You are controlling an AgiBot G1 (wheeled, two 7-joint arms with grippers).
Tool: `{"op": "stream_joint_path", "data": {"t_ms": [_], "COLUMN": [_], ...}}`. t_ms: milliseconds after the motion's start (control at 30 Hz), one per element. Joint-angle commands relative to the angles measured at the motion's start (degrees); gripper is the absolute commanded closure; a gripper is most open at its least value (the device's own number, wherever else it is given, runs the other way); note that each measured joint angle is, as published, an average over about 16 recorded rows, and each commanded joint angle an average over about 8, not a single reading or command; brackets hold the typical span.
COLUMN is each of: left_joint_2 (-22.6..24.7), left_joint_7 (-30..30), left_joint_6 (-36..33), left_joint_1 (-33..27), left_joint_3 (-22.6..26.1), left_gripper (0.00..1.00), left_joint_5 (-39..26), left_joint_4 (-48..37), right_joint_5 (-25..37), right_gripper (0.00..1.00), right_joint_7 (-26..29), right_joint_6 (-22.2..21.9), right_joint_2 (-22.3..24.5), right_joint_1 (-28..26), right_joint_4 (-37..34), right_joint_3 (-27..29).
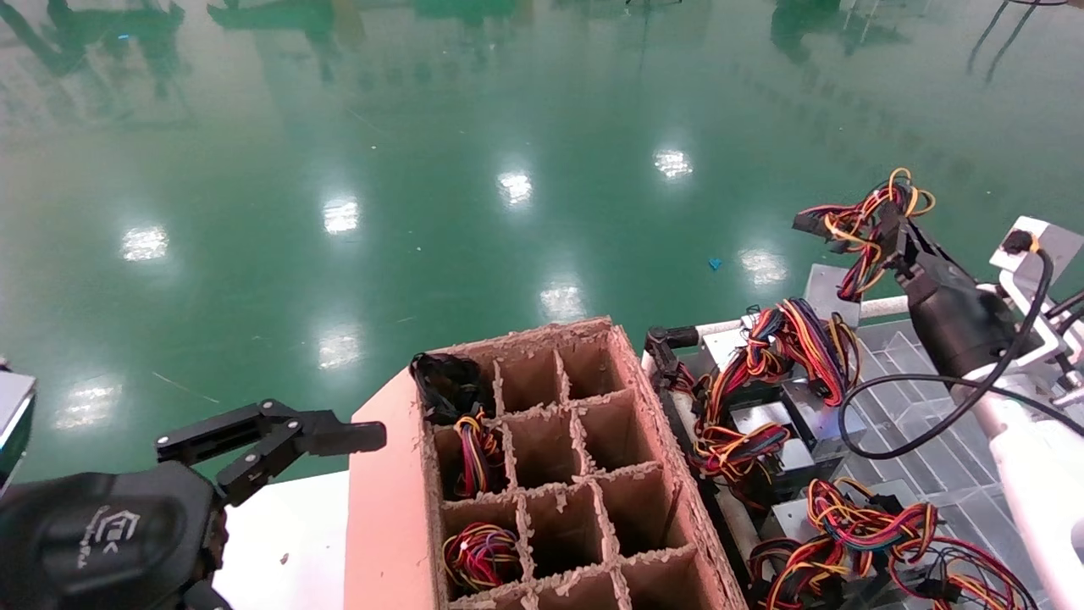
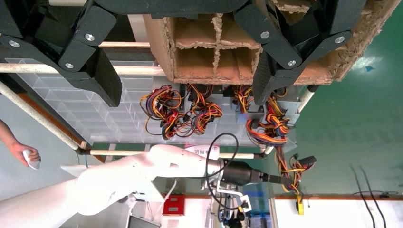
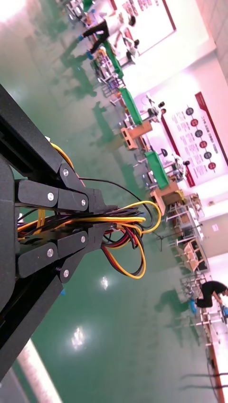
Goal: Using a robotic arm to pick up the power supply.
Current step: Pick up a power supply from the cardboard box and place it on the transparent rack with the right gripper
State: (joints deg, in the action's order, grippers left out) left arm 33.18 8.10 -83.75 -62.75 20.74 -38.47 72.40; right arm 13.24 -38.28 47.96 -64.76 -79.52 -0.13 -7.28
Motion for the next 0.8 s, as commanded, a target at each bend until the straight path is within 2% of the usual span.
{"op": "stream_joint_path", "data": {"t_ms": [33,800], "left_joint_2": [0.00,0.00], "left_joint_7": [0.00,-0.01], "left_joint_6": [0.00,0.01], "left_joint_1": [0.00,0.00], "left_joint_3": [0.00,0.01], "left_gripper": [0.00,0.00], "left_joint_5": [0.00,0.01], "left_joint_4": [0.00,0.00], "right_joint_5": [-0.73,-6.13], "right_gripper": [1.00,1.00], "right_joint_7": [-0.60,-4.16], "right_joint_6": [0.04,4.95], "right_joint_2": [-0.21,-3.65], "right_joint_1": [0.44,4.44], "right_joint_4": [-0.08,0.33], "right_joint_3": [0.50,4.25]}}
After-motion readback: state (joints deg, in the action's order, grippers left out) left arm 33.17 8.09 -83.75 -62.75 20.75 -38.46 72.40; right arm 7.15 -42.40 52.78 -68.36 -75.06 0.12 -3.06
